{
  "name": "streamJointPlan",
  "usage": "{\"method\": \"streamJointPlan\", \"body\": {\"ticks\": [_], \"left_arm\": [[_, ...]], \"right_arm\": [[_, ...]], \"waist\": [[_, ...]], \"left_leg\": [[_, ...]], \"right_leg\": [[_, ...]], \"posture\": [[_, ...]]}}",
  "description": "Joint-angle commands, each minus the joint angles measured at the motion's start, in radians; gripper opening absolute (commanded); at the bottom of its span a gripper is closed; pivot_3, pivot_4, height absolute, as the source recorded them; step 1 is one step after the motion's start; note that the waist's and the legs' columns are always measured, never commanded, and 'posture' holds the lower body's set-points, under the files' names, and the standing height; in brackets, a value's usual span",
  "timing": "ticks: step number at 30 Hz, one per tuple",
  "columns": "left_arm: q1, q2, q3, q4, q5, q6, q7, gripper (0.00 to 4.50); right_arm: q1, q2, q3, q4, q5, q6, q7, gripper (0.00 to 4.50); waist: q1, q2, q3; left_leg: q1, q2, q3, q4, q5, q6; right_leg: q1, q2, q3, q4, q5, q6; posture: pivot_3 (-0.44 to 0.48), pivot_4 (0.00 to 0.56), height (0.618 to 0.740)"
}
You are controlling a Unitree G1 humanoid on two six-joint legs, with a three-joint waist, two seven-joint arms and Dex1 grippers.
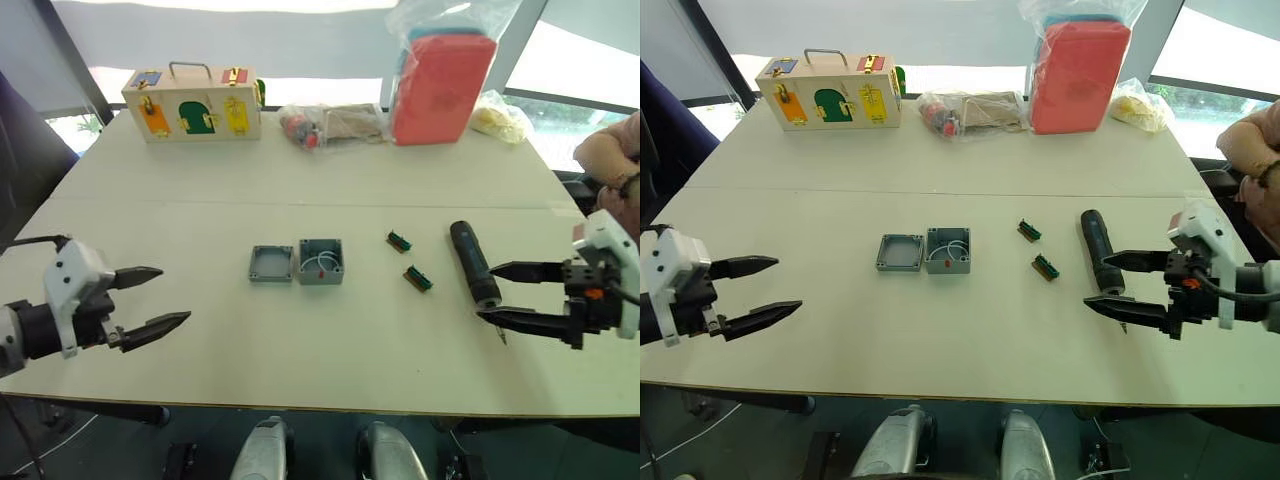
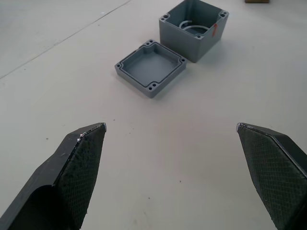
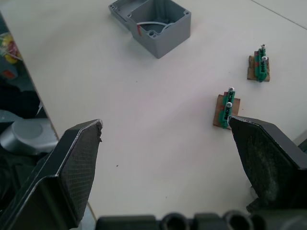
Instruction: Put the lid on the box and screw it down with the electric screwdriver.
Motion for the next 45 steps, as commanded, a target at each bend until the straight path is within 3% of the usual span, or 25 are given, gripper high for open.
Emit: {"method": "streamJointPlan", "body": {"ticks": [1,9,27,35,37,41,45], "left_arm": [[-0.046,0.025,0.009,-0.007,-0.031,0.017,-0.004,4.49],[-0.134,0.032,-0.024,-0.007,-0.057,0.062,0.02,4.49],[-0.165,0.019,-0.103,0.019,-0.011,-0.003,0.005,4.49],[-0.556,-0.07,-0.566,0.139,0.128,-0.096,-0.07,4.49],[-0.618,-0.101,-0.636,0.182,0.169,-0.12,-0.086,4.49],[-0.826,-0.237,-0.849,0.433,0.347,-0.292,-0.17,4.49],[-0.961,-0.344,-0.949,0.695,0.466,-0.449,-0.23,4.49]], "right_arm": [[-0.032,-0.019,-0.006,0.012,-0.001,-0.012,0.013,4.5],[-0.091,-0.009,0.023,-0.02,0.019,0.015,-0.022,4.5],[-0.176,0.019,0.1,-0.055,0.039,0.021,-0.092,4.5],[-0.244,0.091,0.233,-0.116,0.03,-0.014,-0.137,4.5],[-0.244,0.106,0.247,-0.131,0.026,-0.017,-0.153,4.5],[-0.213,0.185,0.275,-0.225,0.033,-0.02,-0.256,4.5],[-0.156,0.243,0.315,-0.295,-0.024,-0.049,-0.338,4.5]], "waist": [[0.0,0.001,0.001],[0.0,0.004,0.004],[-0.002,0.003,0.004],[0.003,0.003,0.005],[0.0,0.003,0.005],[0.001,0.002,0.005],[0.002,0.0,0.006]], "left_leg": [[0.0,0.0,0.0,0.0,0.0,0.0],[-0.001,0.0,0.001,-0.001,0.0,0.0],[-0.001,0.0,0.003,-0.001,0.0,0.0],[-0.001,-0.002,0.002,0.0,0.0,0.0],[-0.001,-0.004,0.003,0.0,0.0,0.0],[-0.001,-0.006,0.006,0.001,0.0,0.0],[-0.002,-0.006,0.005,0.003,0.001,0.0]], "right_leg": [[0.0,0.0,0.0,0.0,0.0,0.0],[-0.001,0.0,0.0,0.0,0.0,0.0],[-0.001,0.001,0.001,0.0,0.0,0.0],[0.0,0.002,0.002,0.0,0.001,0.001],[0.0,0.002,0.003,0.0,0.002,0.002],[0.0,0.003,0.004,0.0,0.004,0.006],[0.0,0.005,0.003,0.001,0.004,0.007]], "posture": [[0.0,0.15,0.73],[0.0,0.15,0.73],[0.0,0.15,0.73],[0.0,0.15,0.73],[0.0,0.15,0.73],[0.0,0.15,0.73],[0.0,0.15,0.73]]}}
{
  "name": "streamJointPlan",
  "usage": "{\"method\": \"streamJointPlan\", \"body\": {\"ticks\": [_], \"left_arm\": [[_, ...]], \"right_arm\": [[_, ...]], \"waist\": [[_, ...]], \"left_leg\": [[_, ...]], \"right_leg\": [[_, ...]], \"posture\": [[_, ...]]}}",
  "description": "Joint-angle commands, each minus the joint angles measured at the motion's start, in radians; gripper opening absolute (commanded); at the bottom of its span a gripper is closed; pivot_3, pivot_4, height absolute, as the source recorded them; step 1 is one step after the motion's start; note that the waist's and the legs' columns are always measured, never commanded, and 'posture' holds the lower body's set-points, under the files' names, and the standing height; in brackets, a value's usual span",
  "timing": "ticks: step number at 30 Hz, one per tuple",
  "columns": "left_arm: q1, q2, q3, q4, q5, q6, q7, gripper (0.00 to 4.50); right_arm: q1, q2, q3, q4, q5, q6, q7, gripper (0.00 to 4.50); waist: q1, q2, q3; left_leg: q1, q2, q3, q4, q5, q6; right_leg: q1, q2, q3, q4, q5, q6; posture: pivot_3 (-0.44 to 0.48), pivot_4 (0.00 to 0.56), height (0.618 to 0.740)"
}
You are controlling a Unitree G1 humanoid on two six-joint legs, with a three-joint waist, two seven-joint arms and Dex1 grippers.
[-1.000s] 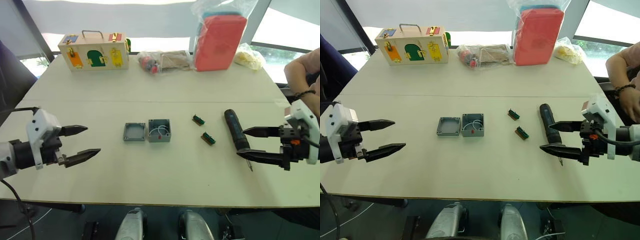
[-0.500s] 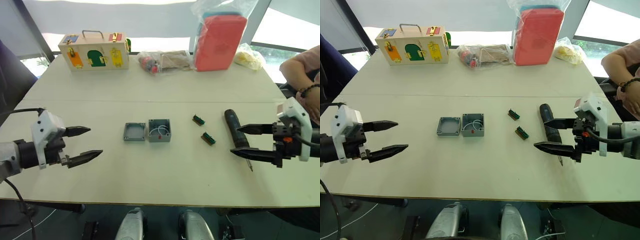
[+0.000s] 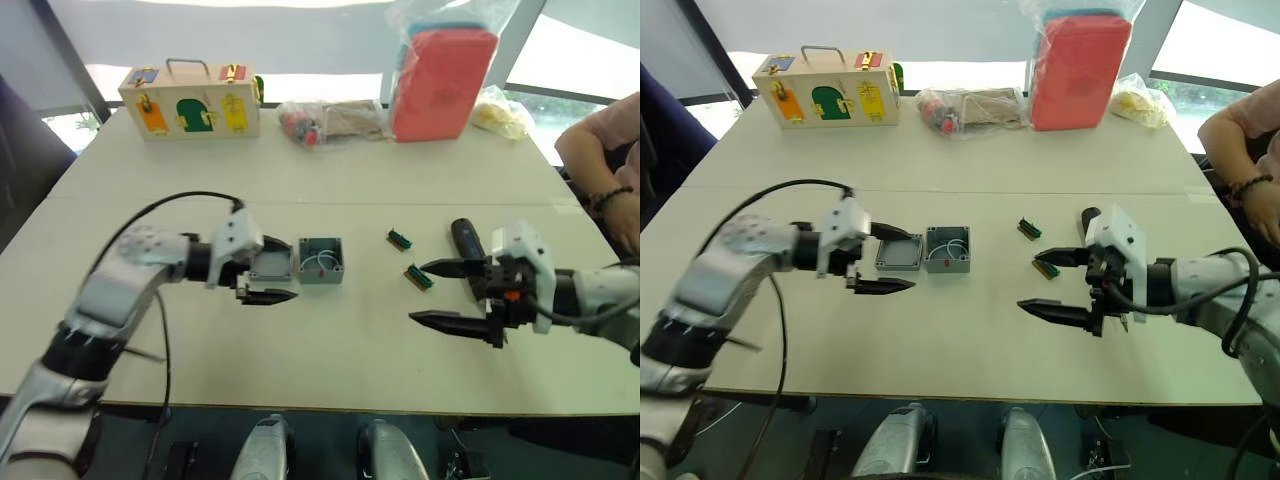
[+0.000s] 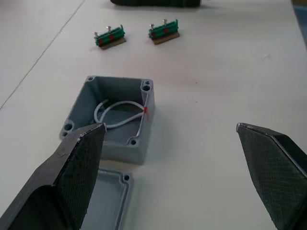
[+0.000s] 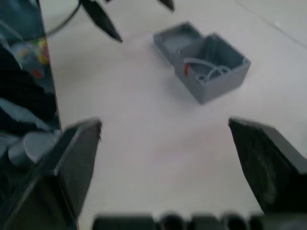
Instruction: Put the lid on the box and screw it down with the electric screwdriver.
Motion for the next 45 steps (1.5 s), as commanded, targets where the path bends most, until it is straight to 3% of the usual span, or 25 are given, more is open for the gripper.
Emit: {"method": "streamJointPlan", "body": {"ticks": [1,11,14,18,24,30,36,45], "left_arm": [[-0.09,-0.053,-0.07,0.199,0.106,-0.169,-0.076,4.49],[-0.265,-0.219,-0.111,0.562,0.221,-0.379,-0.172,4.49],[-0.297,-0.25,-0.115,0.624,0.247,-0.412,-0.194,3.87],[-0.313,-0.268,-0.109,0.664,0.261,-0.434,-0.228,2.09],[-0.342,-0.294,-0.136,0.713,0.295,-0.471,-0.309,0.03],[-0.377,-0.335,-0.133,0.762,0.283,-0.547,-0.414,0.03],[-0.44,-0.357,-0.239,0.84,0.22,-0.727,-0.416,0.03],[-0.493,-0.396,-0.33,0.942,0.164,-0.811,-0.416,0.03]], "right_arm": [[0.031,0.049,0.01,-0.072,-0.036,-0.04,-0.084,4.5],[0.098,0.128,0.022,-0.149,-0.057,-0.066,-0.193,4.5],[0.113,0.136,0.02,-0.161,-0.063,-0.073,-0.212,4.5],[0.117,0.142,0.02,-0.166,-0.063,-0.079,-0.225,4.5],[0.109,0.143,0.026,-0.161,-0.063,-0.083,-0.239,4.5],[0.098,0.138,0.027,-0.154,-0.061,-0.083,-0.243,4.5],[0.11,0.132,0.006,-0.167,-0.05,-0.075,-0.25,4.5],[0.129,0.127,-0.016,-0.186,-0.036,-0.067,-0.267,4.5]], "waist": [[-0.003,-0.001,0.0],[-0.02,-0.003,0.002],[-0.024,-0.003,0.002],[-0.031,-0.003,0.002],[-0.026,-0.004,0.002],[-0.026,-0.004,0.002],[-0.027,-0.004,0.002],[-0.027,-0.004,0.003]], "left_leg": [[0.0,0.001,0.0,0.0,0.0,0.0],[0.0,0.0,-0.001,0.001,0.0,0.0],[0.0,0.0,-0.003,0.001,0.0,0.0],[0.0,0.0,-0.003,0.001,0.0,0.0],[0.0,0.0,-0.004,0.001,0.0,0.0],[0.0,0.0,-0.004,0.001,0.0,0.0],[0.0,0.0,-0.005,0.001,0.0,0.0],[0.0,0.0,-0.005,0.001,0.0,0.0]], "right_leg": [[0.0,0.0,0.001,0.0,0.0,0.0],[0.0,0.0,0.002,0.0,0.001,0.002],[0.0,0.0,0.002,0.0,0.001,0.002],[0.0,0.0,0.002,0.0,0.002,0.003],[0.0,0.0,0.001,0.002,0.002,0.003],[0.0,-0.001,0.001,0.001,0.002,0.003],[0.0,-0.001,0.001,0.002,0.002,0.003],[0.0,-0.001,0.001,0.002,0.002,0.003]], "posture": [[0.0,0.15,0.73],[0.0,0.15,0.73],[0.0,0.15,0.73],[0.0,0.15,0.73],[0.0,0.15,0.73],[0.0,0.15,0.73],[0.0,0.15,0.73],[0.0,0.15,0.73]]}}
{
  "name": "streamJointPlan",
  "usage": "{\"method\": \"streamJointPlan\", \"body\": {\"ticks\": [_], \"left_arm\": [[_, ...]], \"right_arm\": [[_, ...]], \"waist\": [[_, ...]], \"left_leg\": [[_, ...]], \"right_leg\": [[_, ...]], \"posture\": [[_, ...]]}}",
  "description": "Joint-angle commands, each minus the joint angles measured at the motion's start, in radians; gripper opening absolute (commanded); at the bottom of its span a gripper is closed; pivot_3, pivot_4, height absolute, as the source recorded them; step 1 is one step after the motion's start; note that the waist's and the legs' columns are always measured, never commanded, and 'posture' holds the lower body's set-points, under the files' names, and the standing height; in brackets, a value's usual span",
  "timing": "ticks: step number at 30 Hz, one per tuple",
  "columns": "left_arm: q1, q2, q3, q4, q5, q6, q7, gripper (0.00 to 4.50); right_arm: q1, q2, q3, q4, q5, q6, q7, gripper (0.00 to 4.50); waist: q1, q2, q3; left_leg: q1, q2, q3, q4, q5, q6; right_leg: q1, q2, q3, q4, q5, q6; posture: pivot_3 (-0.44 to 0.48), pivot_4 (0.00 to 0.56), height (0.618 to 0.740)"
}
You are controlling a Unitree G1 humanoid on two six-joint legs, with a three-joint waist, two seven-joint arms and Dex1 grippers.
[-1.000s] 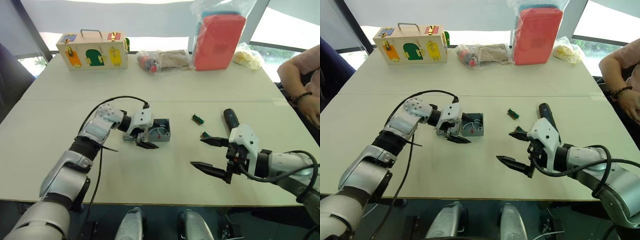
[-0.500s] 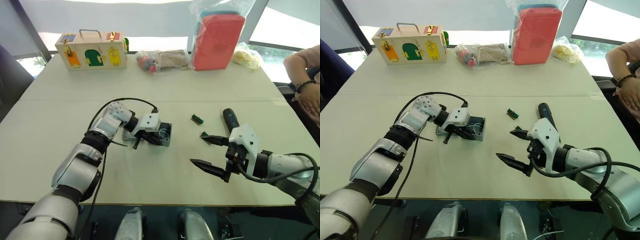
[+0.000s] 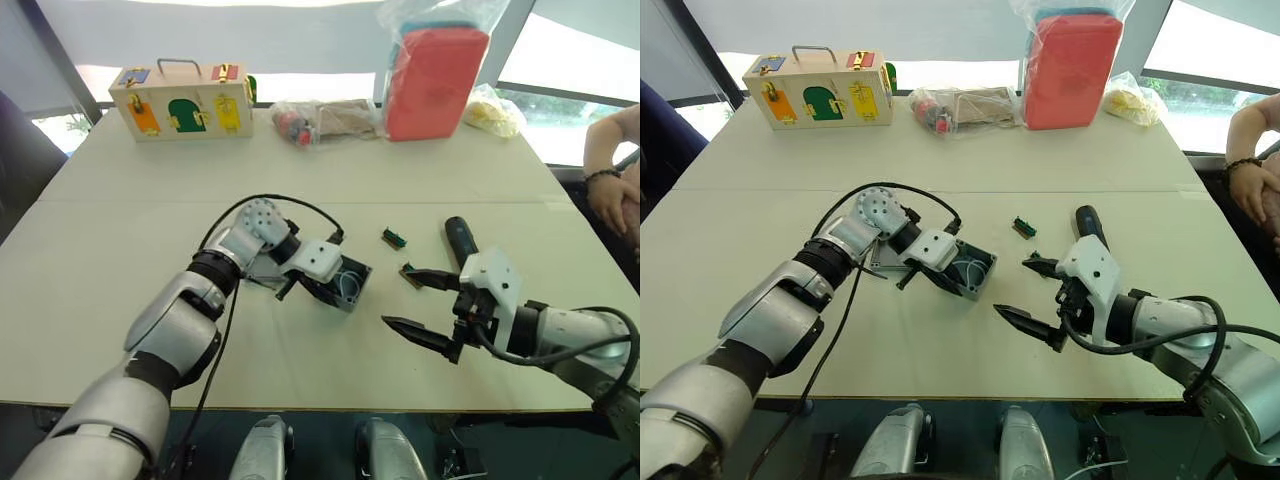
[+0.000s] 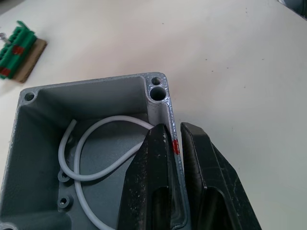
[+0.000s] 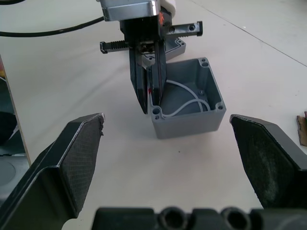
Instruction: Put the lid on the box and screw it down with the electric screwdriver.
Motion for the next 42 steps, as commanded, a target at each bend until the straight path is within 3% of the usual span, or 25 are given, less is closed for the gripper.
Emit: {"method": "streamJointPlan", "body": {"ticks": [1,4,5,7,15,19,23,28,30,35,42], "left_arm": [[-0.053,-0.008,-0.016,0.013,-0.052,-0.023,-0.003,0.03],[-0.063,-0.015,-0.021,0.039,-0.063,-0.033,-0.003,0.03],[-0.065,-0.016,-0.021,0.048,-0.063,-0.036,-0.003,0.71],[-0.07,-0.018,-0.021,0.064,-0.062,-0.034,-0.003,1.12],[-0.082,0.017,-0.016,0.035,-0.088,0.001,-0.003,4.37],[-0.072,0.136,0.02,-0.111,-0.178,0.116,-0.003,4.44],[-0.001,0.26,0.179,-0.257,-0.179,0.259,0.057,4.44],[0.2,0.396,0.354,-0.547,-0.12,0.545,0.39,4.44],[0.316,0.427,0.431,-0.712,-0.1,0.776,0.572,4.44],[0.477,0.377,0.566,-0.954,-0.076,1.154,0.894,4.44],[0.557,0.209,0.677,-1.097,-0.114,1.485,1.132,4.44]], "right_arm": [[0.001,-0.012,-0.041,-0.042,0.018,-0.003,-0.011,4.5],[0.004,-0.016,-0.041,-0.045,0.017,-0.001,-0.014,4.5],[0.003,-0.016,-0.04,-0.044,0.017,0.0,-0.014,4.5],[0.0,-0.017,-0.037,-0.043,0.018,0.0,-0.014,4.5],[-0.02,-0.024,-0.025,-0.031,0.022,0.001,-0.004,4.5],[-0.034,-0.029,-0.02,-0.023,0.029,0.003,0.005,4.5],[-0.049,-0.024,-0.002,-0.013,0.03,-0.001,0.015,4.5],[-0.08,-0.015,0.036,0.014,0.021,-0.011,0.037,4.5],[-0.099,-0.015,0.055,0.035,0.014,-0.017,0.055,4.5],[-0.138,-0.015,0.085,0.075,0.006,-0.025,0.091,4.5],[-0.163,-0.035,0.083,0.093,0.002,-0.026,0.127,4.5]], "waist": [[0.0,0.0,0.0],[0.0,0.0,0.0],[0.0,0.0,0.0],[0.0,0.0,0.0],[0.0,0.0,0.0],[-0.005,0.0,0.0],[-0.007,0.0,0.0],[-0.008,0.0,0.0],[-0.008,0.0,0.0],[0.003,0.0,0.0],[-0.001,-0.001,0.001]], "left_leg": [[0.0,0.0,0.0,0.0,0.0,0.0],[0.0,0.0,0.0,0.0,0.0,0.0],[0.0,0.0,0.0,0.0,0.0,0.0],[0.0,0.0,0.0,0.0,0.0,0.0],[0.0,0.0,0.0,0.0,0.0,0.0],[0.0,0.0,0.0,0.0,0.0,0.0],[0.0,0.001,-0.001,0.0,0.0,0.0],[0.001,0.003,-0.001,0.0,0.0,0.0],[0.001,0.003,-0.001,0.0,0.0,0.0],[0.001,0.003,-0.002,0.001,0.0,0.0],[0.002,0.001,-0.002,0.001,0.0,0.0]], "right_leg": [[0.0,0.0,0.0,0.0,0.0,0.0],[0.0,0.0,0.0,0.0,0.0,0.0],[0.0,0.0,0.0,0.0,0.0,0.0],[0.0,0.0,0.0,0.0,0.0,0.0],[0.0,0.0,0.0,0.0,0.0,0.0],[0.0,0.0,0.0,0.0,0.0,0.0],[-0.001,0.001,0.0,0.002,0.0,0.0],[-0.001,0.0,0.0,0.004,0.0,0.001],[-0.001,0.0,0.0,0.004,0.0,0.001],[0.0,-0.001,0.0,0.006,0.0,0.001],[0.0,-0.002,-0.001,0.007,0.0,0.002]], "posture": [[0.0,0.15,0.73],[0.0,0.15,0.73],[0.0,0.15,0.73],[0.0,0.15,0.73],[0.0,0.15,0.73],[0.0,0.15,0.73],[0.0,0.15,0.73],[0.0,0.15,0.73],[0.0,0.15,0.73],[0.0,0.15,0.73],[0.0,0.15,0.73]]}}
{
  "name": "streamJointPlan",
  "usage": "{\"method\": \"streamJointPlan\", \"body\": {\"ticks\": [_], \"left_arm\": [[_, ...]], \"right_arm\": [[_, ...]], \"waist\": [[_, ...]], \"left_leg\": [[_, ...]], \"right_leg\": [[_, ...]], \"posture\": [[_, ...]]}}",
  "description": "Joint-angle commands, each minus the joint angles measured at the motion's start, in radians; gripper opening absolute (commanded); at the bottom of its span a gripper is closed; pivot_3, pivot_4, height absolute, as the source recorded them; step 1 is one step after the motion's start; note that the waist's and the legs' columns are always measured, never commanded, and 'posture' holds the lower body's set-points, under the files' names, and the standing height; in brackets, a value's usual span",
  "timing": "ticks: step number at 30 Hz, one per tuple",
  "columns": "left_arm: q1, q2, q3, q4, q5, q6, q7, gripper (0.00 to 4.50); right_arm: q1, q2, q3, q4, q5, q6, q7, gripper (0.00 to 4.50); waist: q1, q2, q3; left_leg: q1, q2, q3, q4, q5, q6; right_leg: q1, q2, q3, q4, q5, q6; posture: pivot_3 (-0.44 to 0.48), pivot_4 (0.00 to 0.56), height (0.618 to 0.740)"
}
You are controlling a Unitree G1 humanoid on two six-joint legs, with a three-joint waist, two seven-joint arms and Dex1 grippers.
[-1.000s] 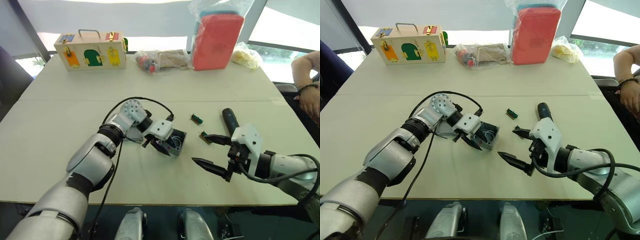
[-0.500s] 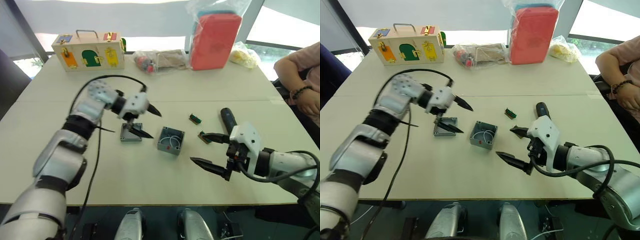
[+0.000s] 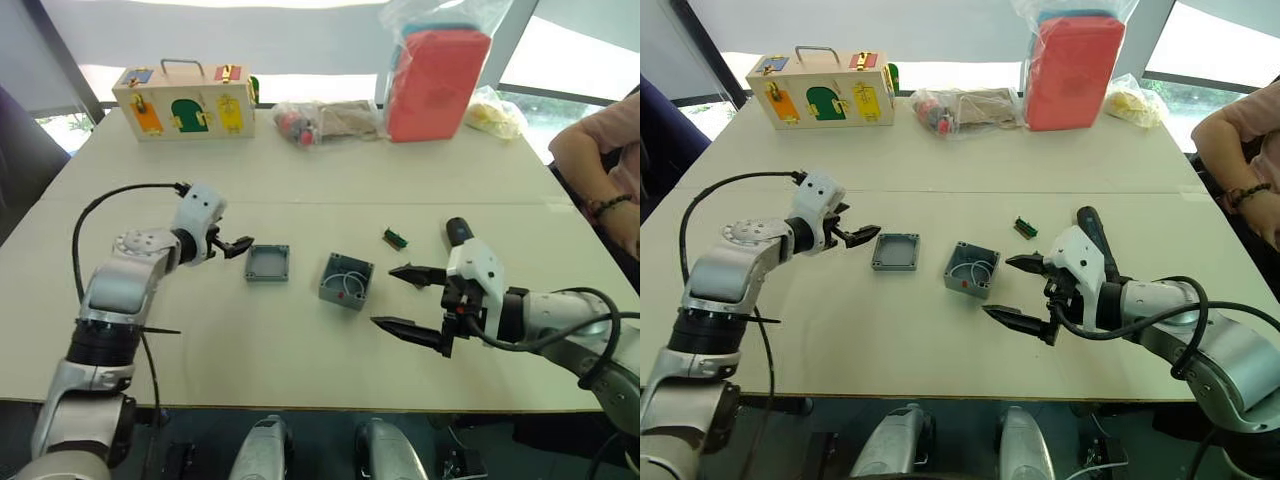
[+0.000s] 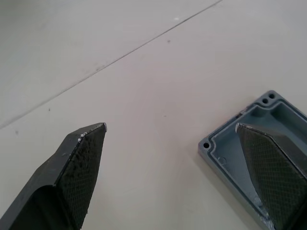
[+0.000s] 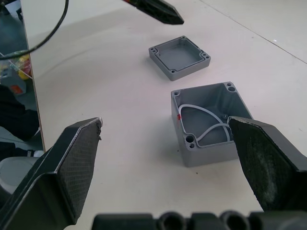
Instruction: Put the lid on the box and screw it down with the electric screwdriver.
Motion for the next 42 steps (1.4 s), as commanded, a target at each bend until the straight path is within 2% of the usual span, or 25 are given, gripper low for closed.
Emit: {"method": "streamJointPlan", "body": {"ticks": [1,7,10,11,14,16,17,18,20,22,25,27,29,36,42], "left_arm": [[0.021,-0.057,0.064,-0.088,-0.025,0.144,0.103,4.44],[0.052,-0.157,0.109,-0.118,-0.04,0.299,0.218,4.44],[0.056,-0.173,0.121,-0.128,-0.049,0.336,0.244,3.8],[0.057,-0.178,0.124,-0.133,-0.054,0.347,0.249,3.26],[0.058,-0.2,0.136,-0.149,-0.07,0.386,0.261,2.06],[0.057,-0.213,0.139,-0.158,-0.079,0.406,0.27,1.31],[0.055,-0.221,0.144,-0.164,-0.084,0.415,0.275,1.1],[0.051,-0.228,0.149,-0.169,-0.089,0.421,0.279,0.62],[0.03,-0.242,0.167,-0.172,-0.102,0.387,0.281,0.06],[0.012,-0.251,0.185,-0.182,-0.122,0.345,0.268,0.06],[-0.033,-0.27,0.208,-0.19,-0.164,0.148,0.213,0.06],[-0.043,-0.268,0.19,-0.215,-0.186,-0.01,0.133,0.06],[-0.036,-0.265,0.161,-0.238,-0.215,-0.099,0.059,0.06],[-0.016,-0.267,0.081,-0.214,-0.228,-0.281,-0.034,0.06],[-0.009,-0.268,0.056,-0.201,-0.229,-0.326,-0.03,0.06]], "right_arm": [[-0.022,-0.021,-0.022,-0.014,0.004,-0.014,0.023,4.5],[-0.009,-0.046,-0.054,-0.029,0.011,-0.004,0.026,4.5],[0.0,-0.048,-0.064,-0.036,0.015,0.0,0.018,4.5],[0.003,-0.049,-0.067,-0.039,0.016,0.001,0.016,4.5],[0.011,-0.048,-0.073,-0.045,0.016,0.002,0.012,4.5],[0.013,-0.048,-0.075,-0.045,0.014,0.003,0.011,4.5],[0.013,-0.047,-0.076,-0.045,0.015,0.004,0.011,4.5],[0.012,-0.047,-0.077,-0.044,0.016,0.004,0.01,4.5],[0.006,-0.044,-0.075,-0.041,0.02,0.006,0.009,4.5],[-0.001,-0.04,-0.075,-0.037,0.03,0.011,0.006,4.5],[-0.046,0.012,-0.077,-0.011,0.119,0.062,-0.047,4.5],[-0.104,0.081,-0.078,0.034,0.227,0.131,-0.149,4.5],[-0.174,0.163,-0.081,0.093,0.341,0.186,-0.271,4.5],[-0.337,0.37,-0.065,0.268,0.62,0.229,-0.657,4.5],[-0.38,0.424,-0.037,0.3,0.683,0.216,-0.769,4.5]], "waist": [[0.0,0.0,0.0],[0.0,-0.001,0.001],[0.0,-0.001,0.0],[0.0,-0.001,0.0],[0.0,-0.001,0.0],[0.0,-0.001,0.0],[0.0,-0.001,0.0],[0.0,-0.001,0.0],[0.0,-0.001,0.0],[0.0,-0.001,0.0],[0.002,-0.003,0.001],[0.001,-0.004,0.001],[-0.002,-0.003,0.001],[-0.001,-0.002,0.001],[-0.001,-0.002,0.001]], "left_leg": [[0.0,0.0,0.0,0.0,0.0,0.0],[0.001,-0.001,0.0,0.0,0.0,0.0],[0.001,-0.001,0.0,0.0,0.0,0.0],[0.001,-0.001,0.0,0.0,0.0,0.0],[0.001,-0.001,0.0,0.0,0.0,0.0],[0.001,-0.001,0.0,0.0,0.0,-0.001],[0.001,-0.001,0.0,0.0,0.0,-0.001],[0.001,-0.001,0.0,0.0,0.0,-0.001],[0.001,-0.001,0.0,0.0,0.0,-0.001],[0.001,-0.001,0.0,0.0,0.0,-0.001],[0.001,-0.001,0.0,0.0,0.001,-0.001],[0.001,-0.001,0.0,0.0,0.001,-0.001],[0.001,0.0,0.0,0.0,0.001,-0.002],[0.0,0.0,0.002,-0.001,0.001,-0.002],[0.0,-0.001,0.002,-0.001,0.001,-0.002]], "right_leg": [[0.0,0.0,0.0,0.0,0.0,0.0],[-0.001,0.0,0.0,0.003,0.0,0.0],[-0.001,0.0,0.0,0.003,0.0,0.0],[-0.001,0.0,0.0,0.003,0.0,0.0],[-0.001,0.0,0.0,0.003,0.0,0.0],[-0.001,0.0,0.0,0.003,0.0,0.0],[-0.001,0.0,0.0,0.003,0.0,0.0],[-0.001,0.0,0.0,0.003,0.0,0.0],[-0.001,0.0,0.0,0.003,0.0,0.0],[-0.001,0.0,0.0,0.003,0.0,0.0],[-0.001,0.0,0.0,0.003,0.0,0.0],[-0.001,0.0,0.0,0.003,0.0,0.0],[-0.001,-0.001,0.0,0.003,0.0,-0.001],[-0.002,-0.001,0.002,0.003,0.0,-0.001],[-0.002,-0.001,0.002,0.003,0.0,-0.001]], "posture": [[0.0,0.15,0.73],[0.0,0.15,0.73],[0.0,0.15,0.73],[0.0,0.15,0.73],[0.0,0.15,0.73],[0.0,0.15,0.73],[0.0,0.15,0.73],[0.0,0.15,0.73],[0.0,0.15,0.73],[0.0,0.15,0.73],[0.0,0.15,0.73],[0.0,0.15,0.73],[0.0,0.15,0.73],[0.0,0.15,0.73],[0.0,0.15,0.73]]}}
